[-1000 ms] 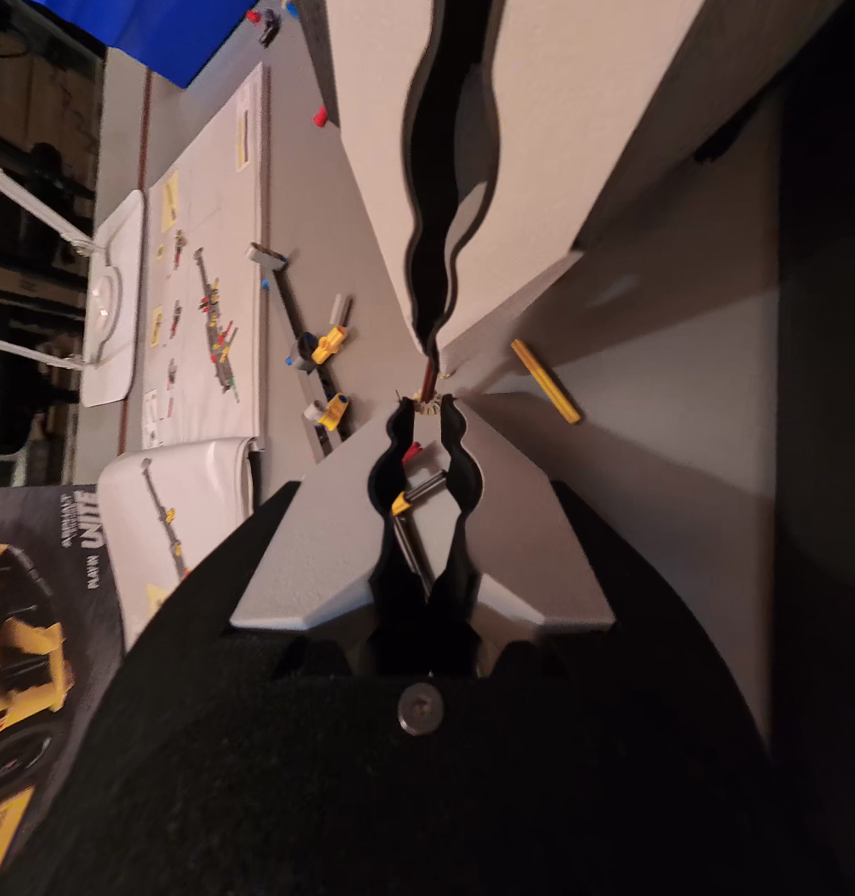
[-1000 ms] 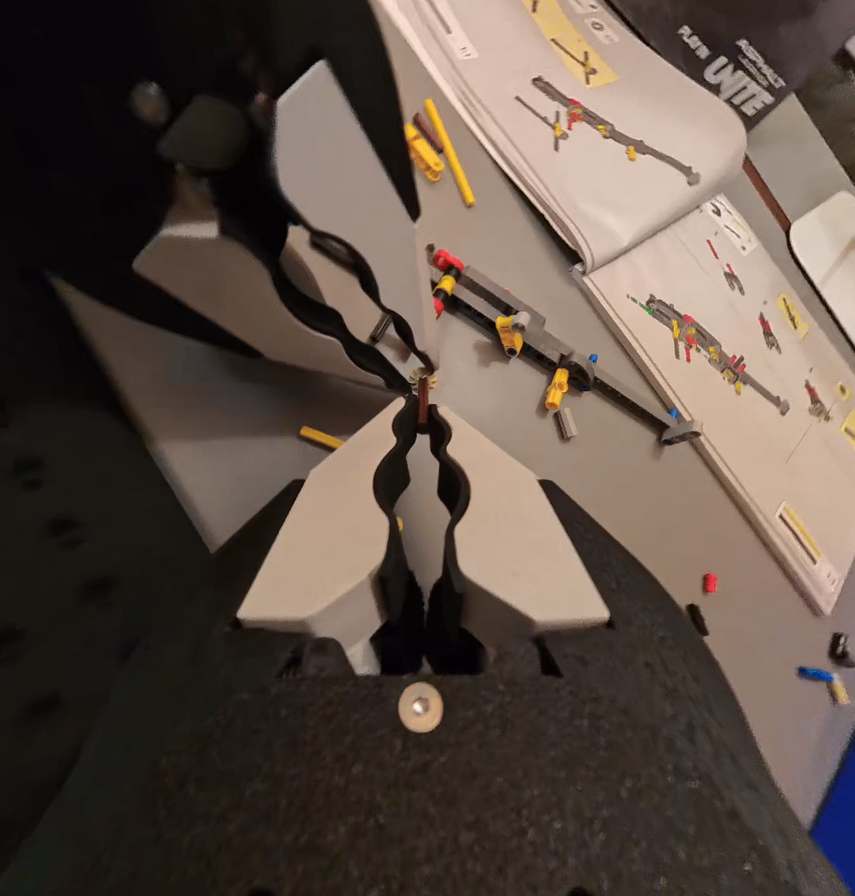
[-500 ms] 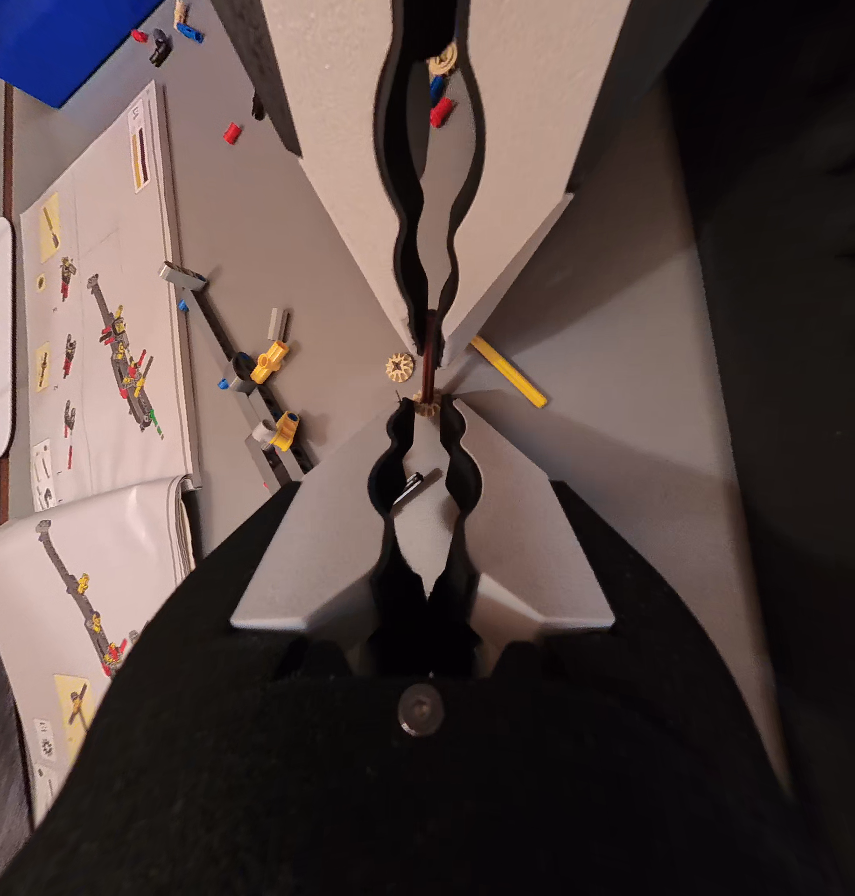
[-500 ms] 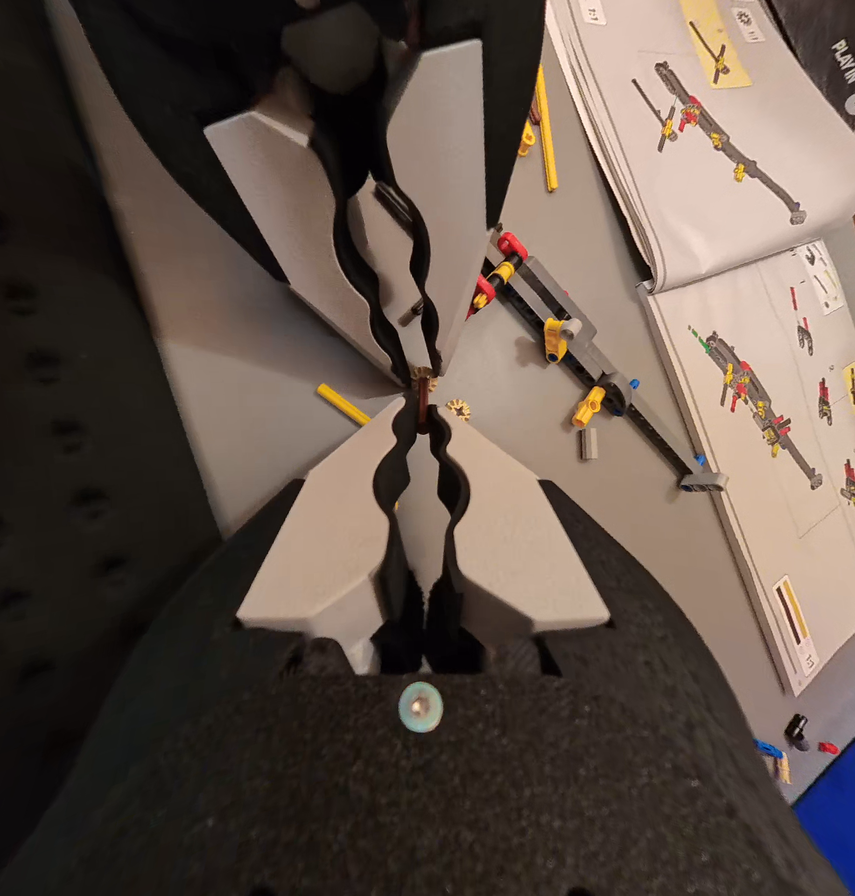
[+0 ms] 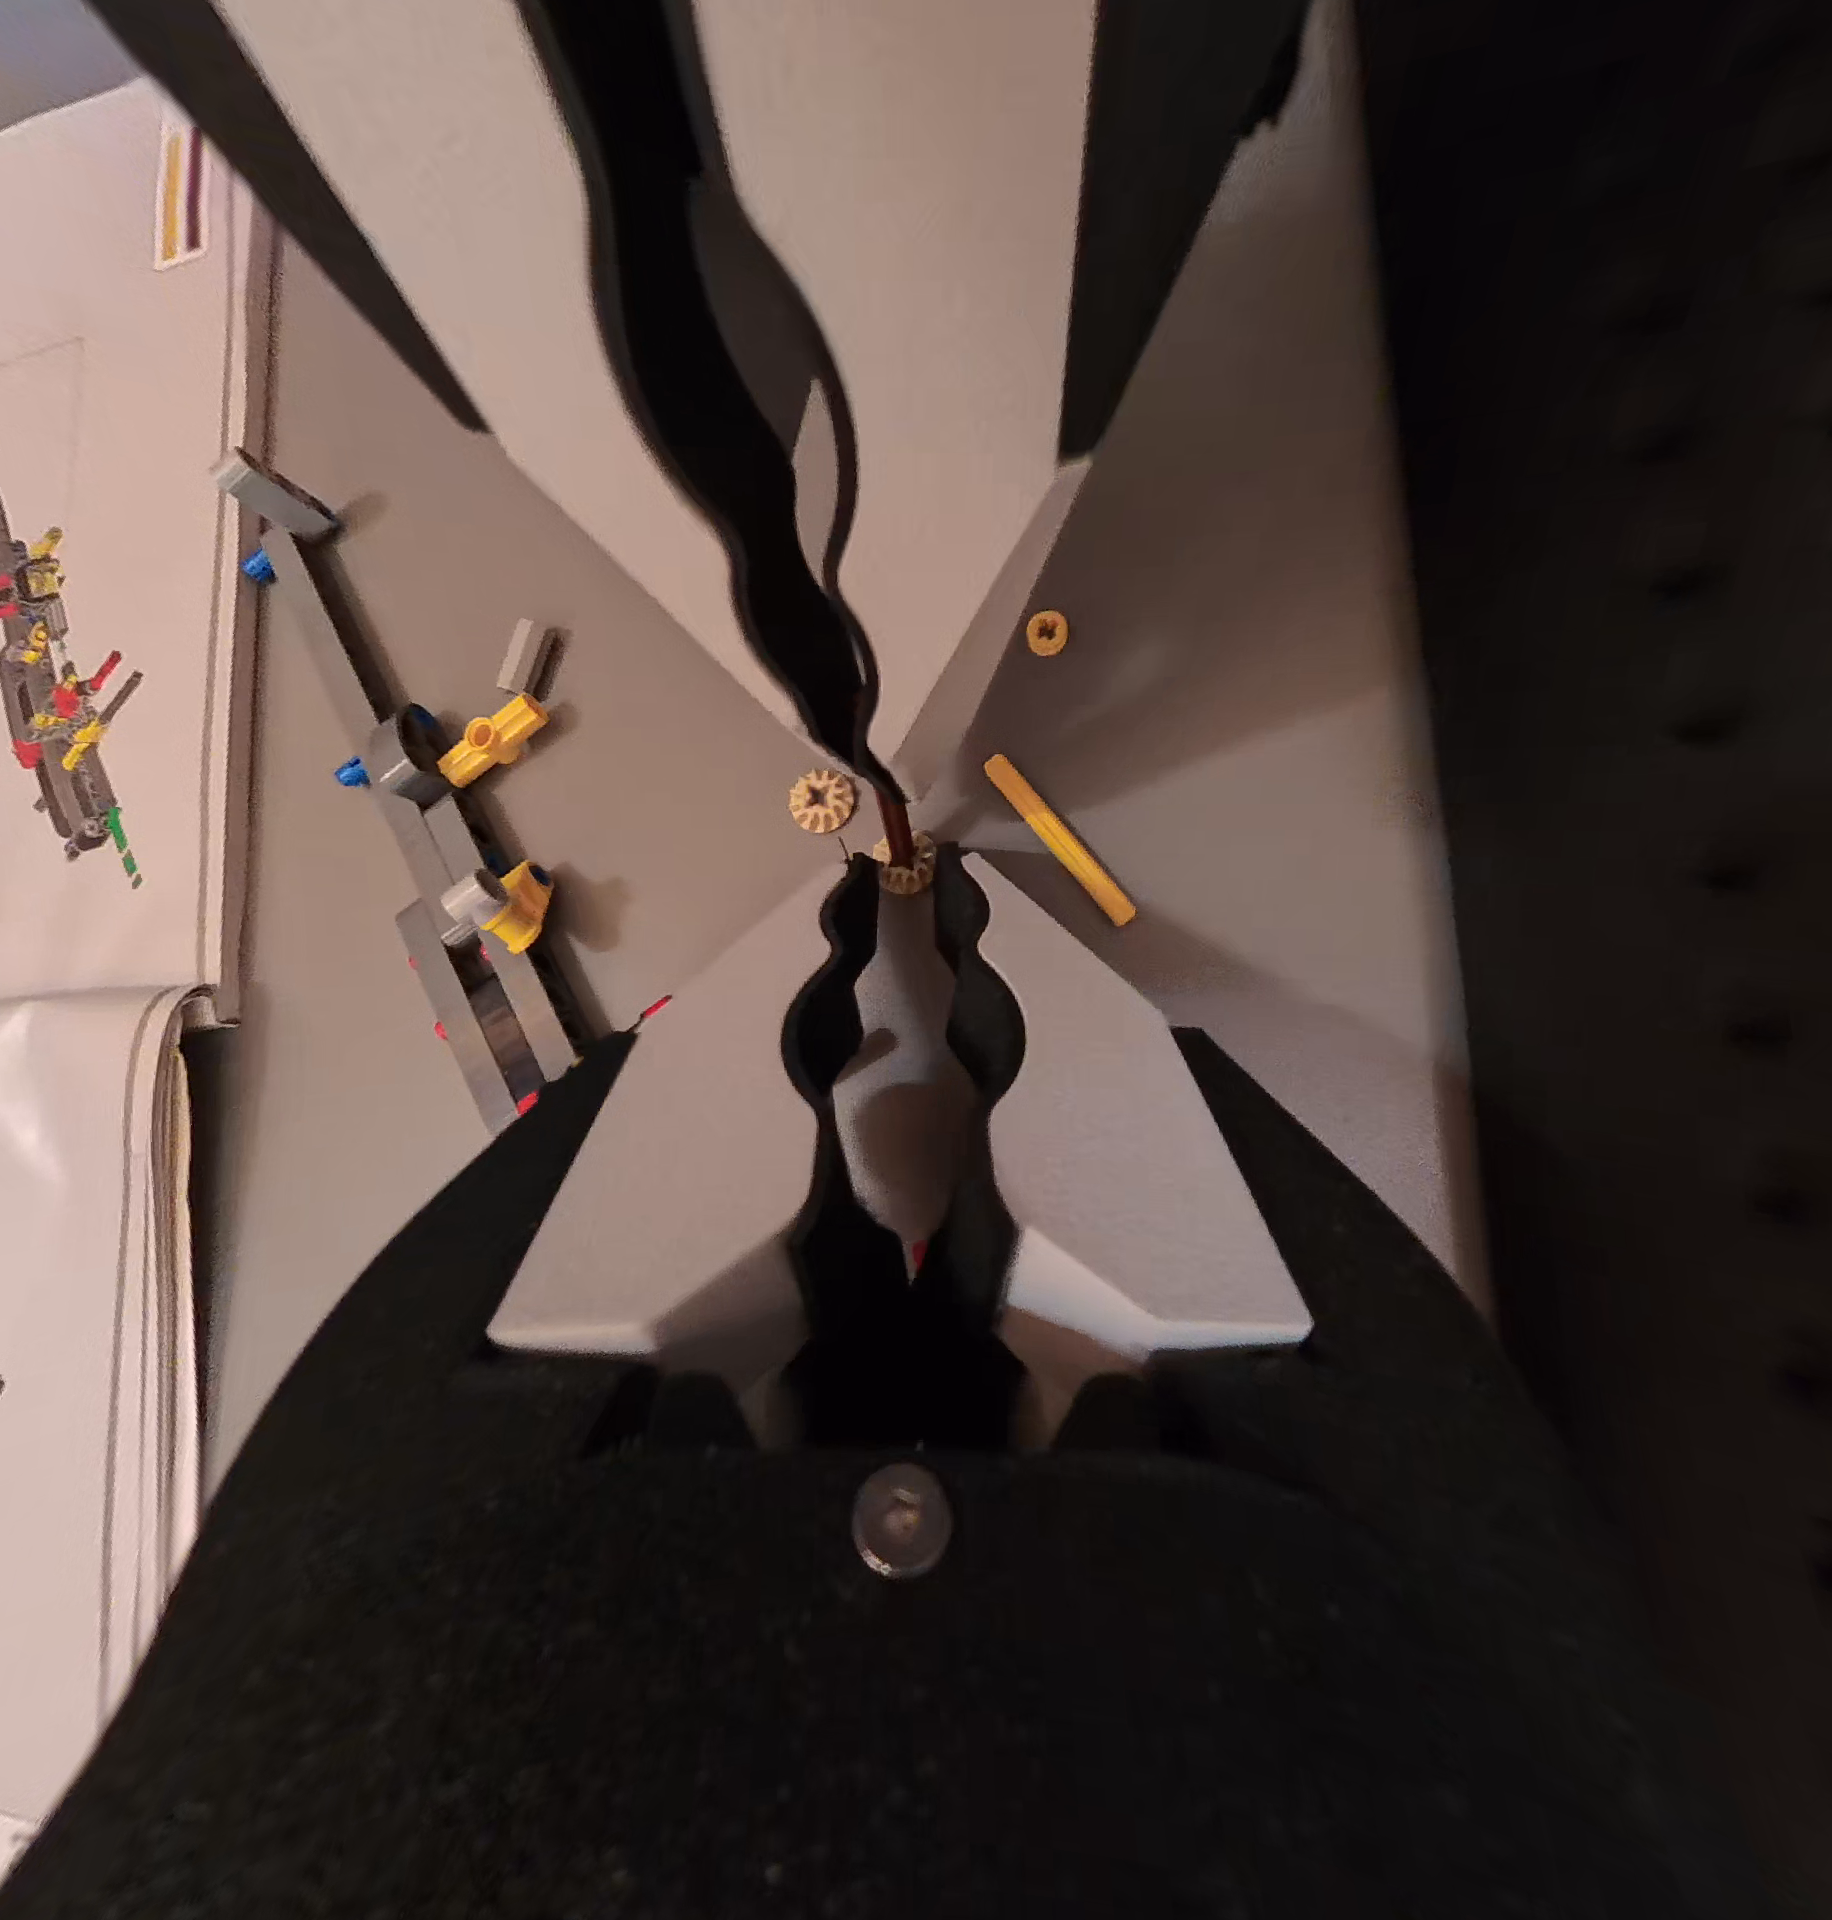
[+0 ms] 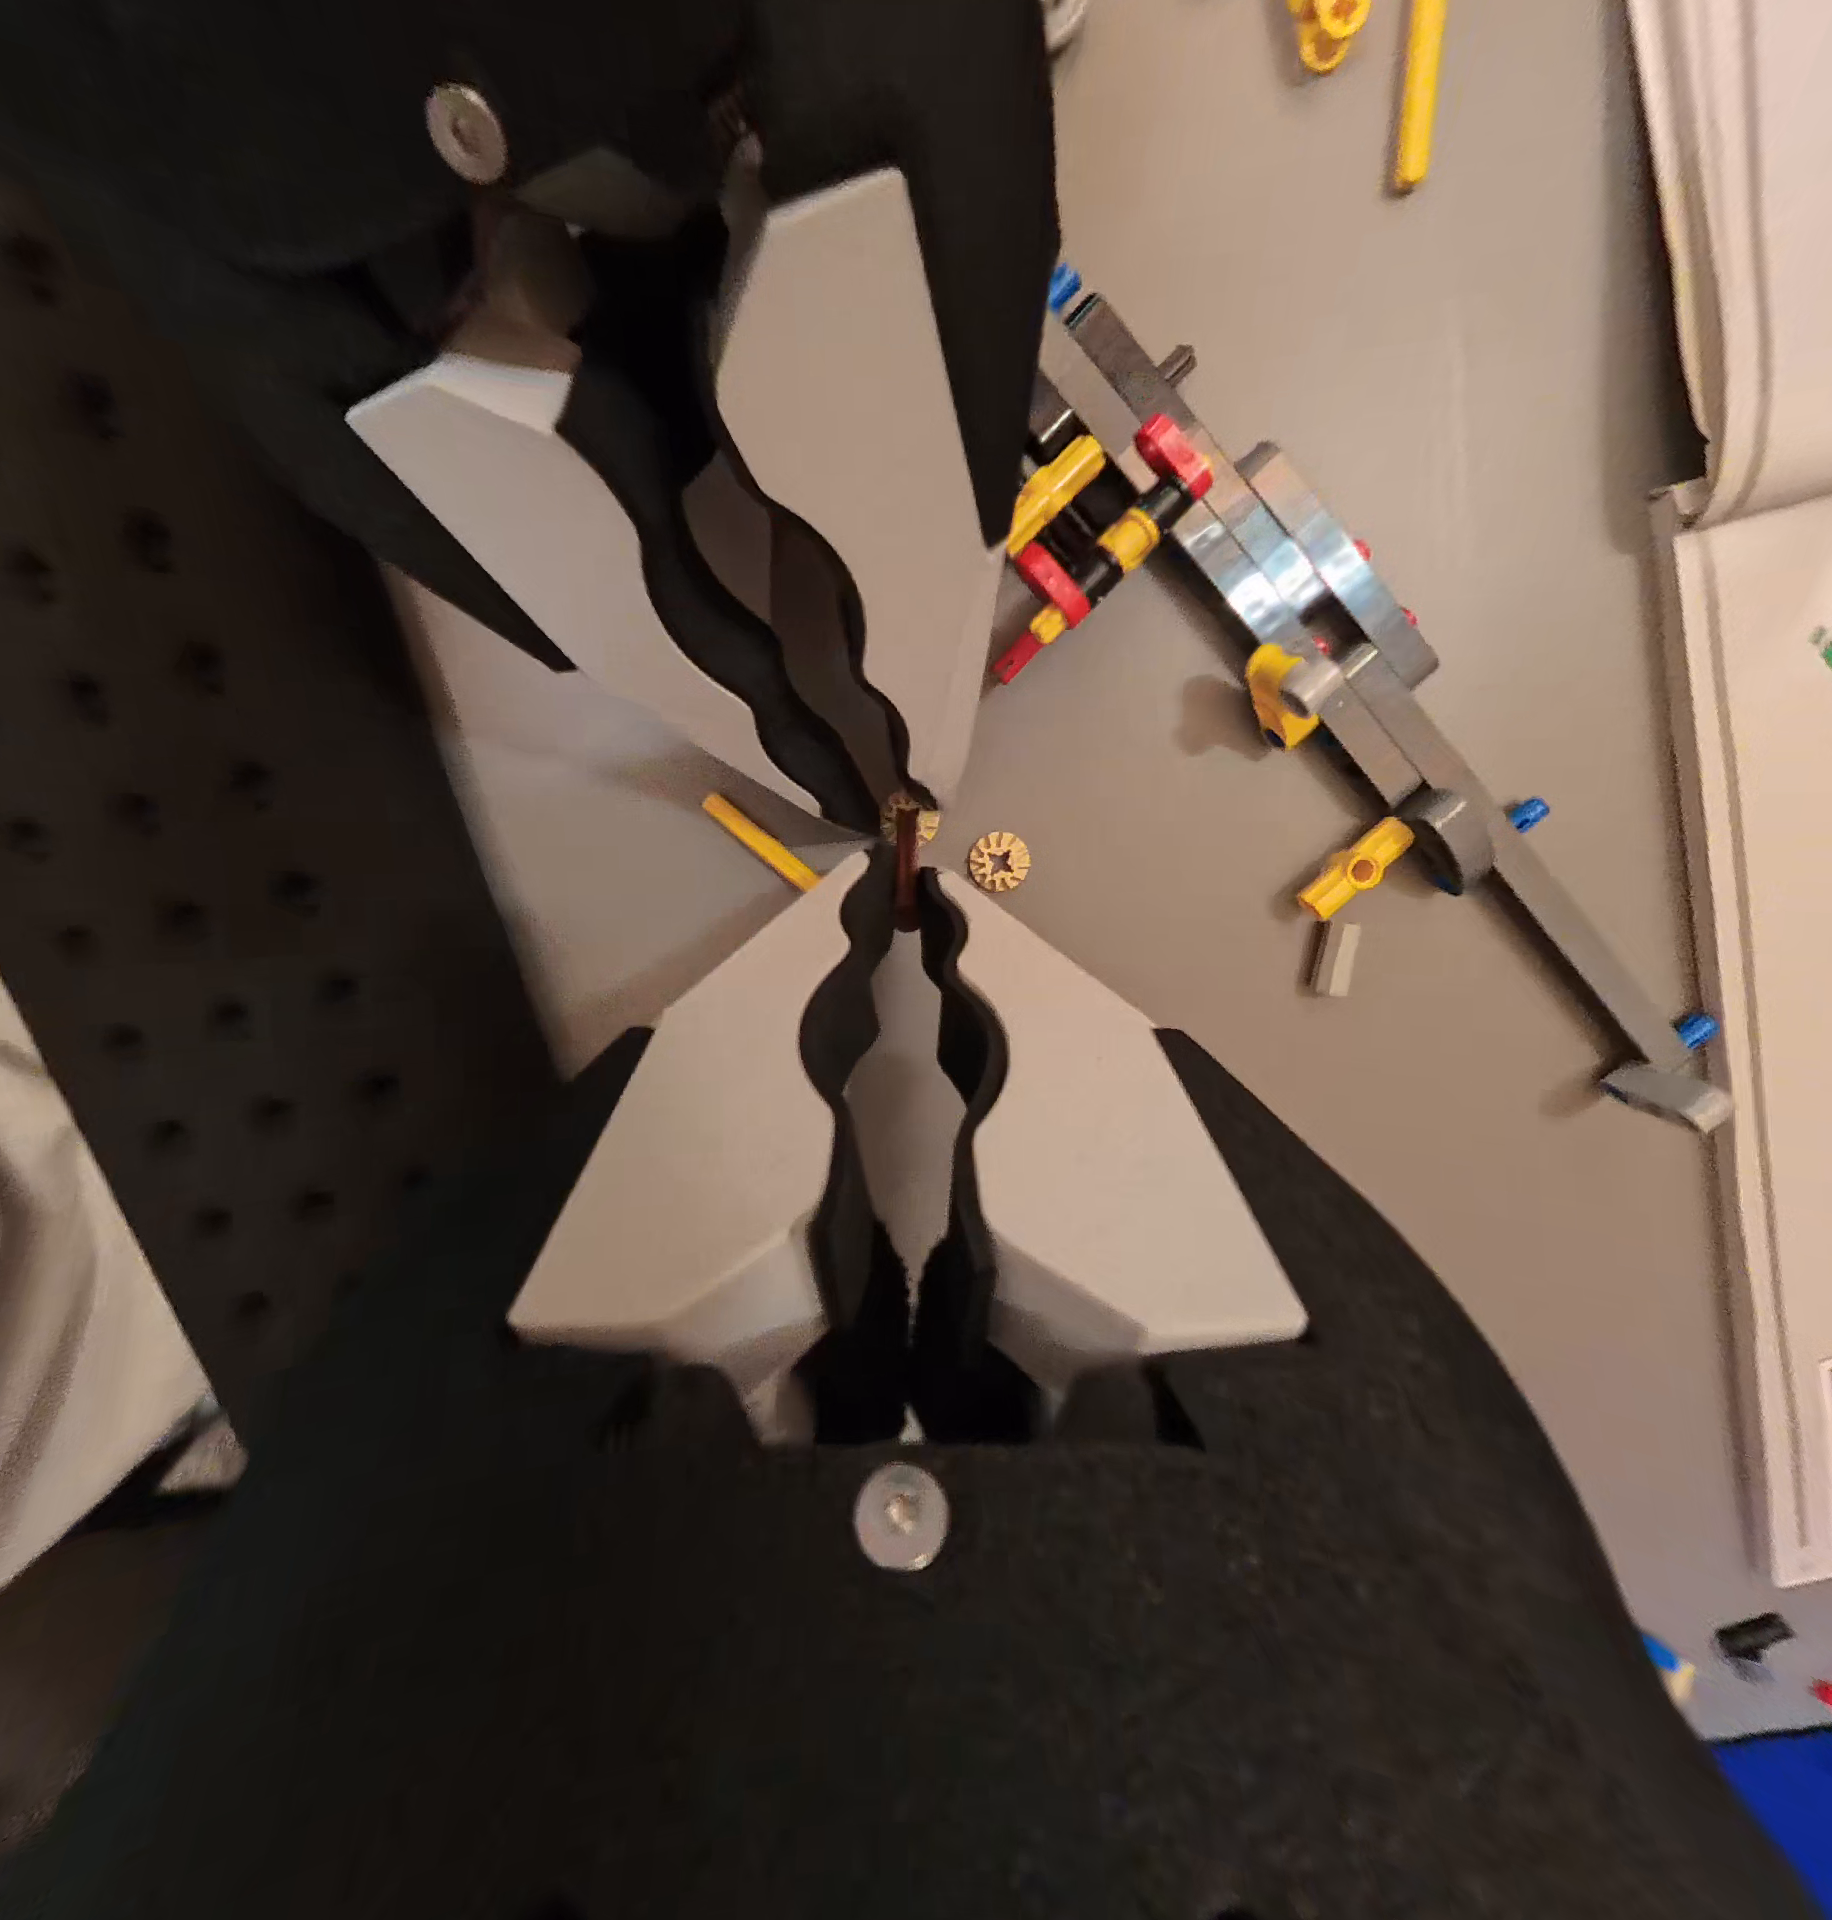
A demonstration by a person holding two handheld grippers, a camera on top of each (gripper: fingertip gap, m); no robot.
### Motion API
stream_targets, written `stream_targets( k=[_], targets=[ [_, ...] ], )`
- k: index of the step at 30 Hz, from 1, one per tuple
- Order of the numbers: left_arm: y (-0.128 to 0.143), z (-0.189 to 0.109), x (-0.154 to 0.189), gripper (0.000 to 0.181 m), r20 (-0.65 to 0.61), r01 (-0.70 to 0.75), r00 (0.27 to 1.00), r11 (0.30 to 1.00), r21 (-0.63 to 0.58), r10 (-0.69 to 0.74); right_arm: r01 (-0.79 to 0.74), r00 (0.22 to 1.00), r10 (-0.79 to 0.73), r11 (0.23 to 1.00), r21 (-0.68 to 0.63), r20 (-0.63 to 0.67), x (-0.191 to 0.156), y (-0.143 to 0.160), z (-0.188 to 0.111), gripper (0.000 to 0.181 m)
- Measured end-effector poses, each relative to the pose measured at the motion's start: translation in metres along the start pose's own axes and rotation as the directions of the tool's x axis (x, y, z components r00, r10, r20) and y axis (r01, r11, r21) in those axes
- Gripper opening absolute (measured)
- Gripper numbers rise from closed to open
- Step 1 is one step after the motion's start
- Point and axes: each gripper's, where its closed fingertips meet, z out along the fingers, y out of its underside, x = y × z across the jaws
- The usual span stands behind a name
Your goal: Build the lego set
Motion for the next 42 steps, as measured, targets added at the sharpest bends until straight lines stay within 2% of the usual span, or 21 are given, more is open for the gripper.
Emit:
stream_targets(
  k=[2,7,15,18,20,24,25,28,32,34,36,38,42],
  targets=[
    [0.0,0.0,0.0,0.009,-0.002,-0.002,1.0,1.0,0.002,0.002,0.033,0.999,-0.032,0.997,-0.065,0.03,0.0,-0.001,0.0,0.003],
    [0.0,0.0,0.001,0.009,-0.01,0.009,1.0,1.0,0.029,-0.009,0.009,0.996,0.009,0.981,-0.194,0.092,0.001,-0.004,0.001,0.003],
    [-0.001,0.0,0.001,0.009,-0.033,0.034,0.999,0.998,0.046,-0.033,-0.006,0.995,0.024,0.982,-0.187,0.094,0.001,-0.003,0.001,0.003],
    [-0.001,0.0,0.0,0.01,-0.037,0.049,0.998,0.998,0.048,-0.048,0.001,0.996,0.009,0.995,-0.102,0.093,0.001,-0.001,0.001,0.004],
    [-0.003,-0.003,-0.003,0.022,-0.017,0.066,0.998,0.996,0.065,-0.065,-0.018,0.996,0.02,1.0,-0.013,0.091,0.001,0.0,0.0,0.004],
    [-0.011,-0.023,-0.016,0.034,0.037,0.093,0.994,0.985,0.147,-0.099,-0.079,0.996,0.07,0.982,0.17,0.06,0.005,0.008,-0.004,0.004],
    [-0.011,-0.029,-0.021,0.035,0.052,0.112,0.991,0.98,0.165,-0.122,-0.086,0.996,0.078,0.964,0.251,0.041,0.008,0.005,-0.009,0.003],
    [-0.016,-0.043,-0.031,0.033,0.004,0.246,0.967,0.938,0.244,-0.254,-0.076,0.996,0.091,0.877,0.475,-0.009,0.019,-0.006,-0.027,0.004],
    [-0.037,-0.068,-0.05,0.043,-0.075,0.388,0.916,0.818,0.425,-0.395,0.073,0.979,0.1,0.64,0.765,-0.177,0.029,-0.042,-0.072,0.003],
    [-0.048,-0.083,-0.061,0.039,-0.109,0.438,0.885,0.729,0.526,-0.453,0.155,0.944,0.154,0.576,0.802,-0.293,0.037,-0.052,-0.086,0.003],
    [-0.054,-0.094,-0.068,0.046,-0.146,0.472,0.86,0.655,0.59,-0.489,0.245,0.889,0.194,0.566,0.787,-0.415,0.044,-0.057,-0.09,0.003],
    [-0.055,-0.098,-0.073,0.047,-0.109,0.46,0.854,0.642,0.614,-0.508,0.323,0.846,0.189,0.561,0.762,-0.498,0.041,-0.063,-0.088,0.003],
    [-0.052,-0.095,-0.074,0.023,-0.069,0.442,0.86,0.669,0.597,-0.506,0.379,0.802,0.191,0.57,0.729,-0.566,0.038,-0.067,-0.087,0.003]
  ],
)
